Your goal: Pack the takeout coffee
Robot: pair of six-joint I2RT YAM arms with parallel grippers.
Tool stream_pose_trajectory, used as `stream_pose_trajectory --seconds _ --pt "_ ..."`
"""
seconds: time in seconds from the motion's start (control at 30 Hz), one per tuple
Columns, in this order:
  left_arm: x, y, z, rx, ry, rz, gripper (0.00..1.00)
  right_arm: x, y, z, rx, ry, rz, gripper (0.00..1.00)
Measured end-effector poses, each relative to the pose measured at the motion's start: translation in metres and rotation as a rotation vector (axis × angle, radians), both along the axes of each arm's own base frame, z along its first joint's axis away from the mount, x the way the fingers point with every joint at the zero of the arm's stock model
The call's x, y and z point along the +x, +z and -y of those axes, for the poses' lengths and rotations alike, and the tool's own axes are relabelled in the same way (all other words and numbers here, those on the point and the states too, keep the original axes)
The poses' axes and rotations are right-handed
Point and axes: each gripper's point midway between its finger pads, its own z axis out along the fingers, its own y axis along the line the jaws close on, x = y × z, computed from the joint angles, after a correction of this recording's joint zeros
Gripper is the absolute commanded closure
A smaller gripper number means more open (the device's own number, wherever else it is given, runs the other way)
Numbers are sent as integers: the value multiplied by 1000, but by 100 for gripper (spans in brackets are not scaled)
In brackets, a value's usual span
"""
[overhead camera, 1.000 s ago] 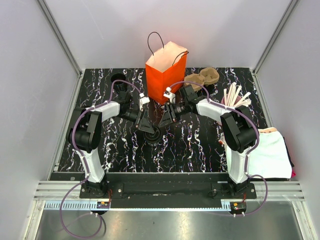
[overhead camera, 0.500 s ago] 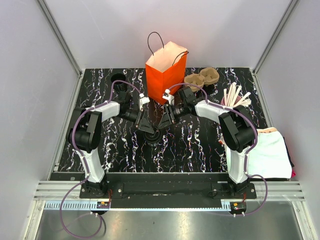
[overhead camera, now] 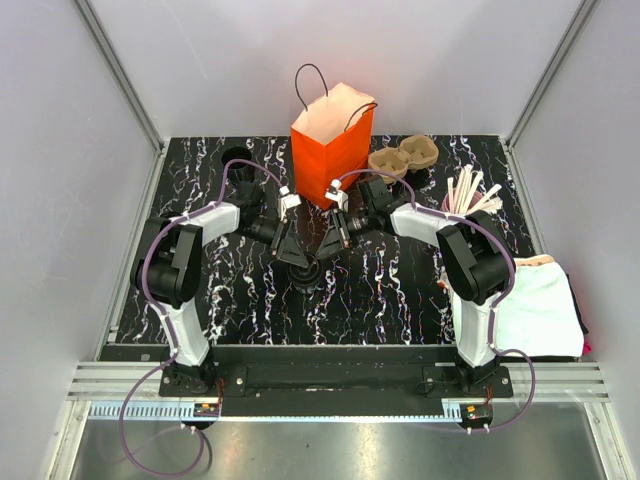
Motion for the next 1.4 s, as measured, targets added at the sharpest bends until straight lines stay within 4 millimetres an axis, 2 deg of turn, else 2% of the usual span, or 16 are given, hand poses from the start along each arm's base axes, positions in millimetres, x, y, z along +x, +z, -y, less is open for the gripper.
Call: stream_pose_trajectory --seconds 0.7,1.17,1.3,1.4 --pt "-3 0 0 66 -3 46 41 -3 -7 -1 -18 10 32 88" --pt "-9 0 -1 100 -7 30 46 -5 -10 -6 -81 18 88 89" --pt "-9 0 -1 101 -7 28 47 -5 -8 -6 -110 8 131 83" --pt "-10 0 -1 101 -9 30 48 -4 -6 -6 -134 1 166 72"
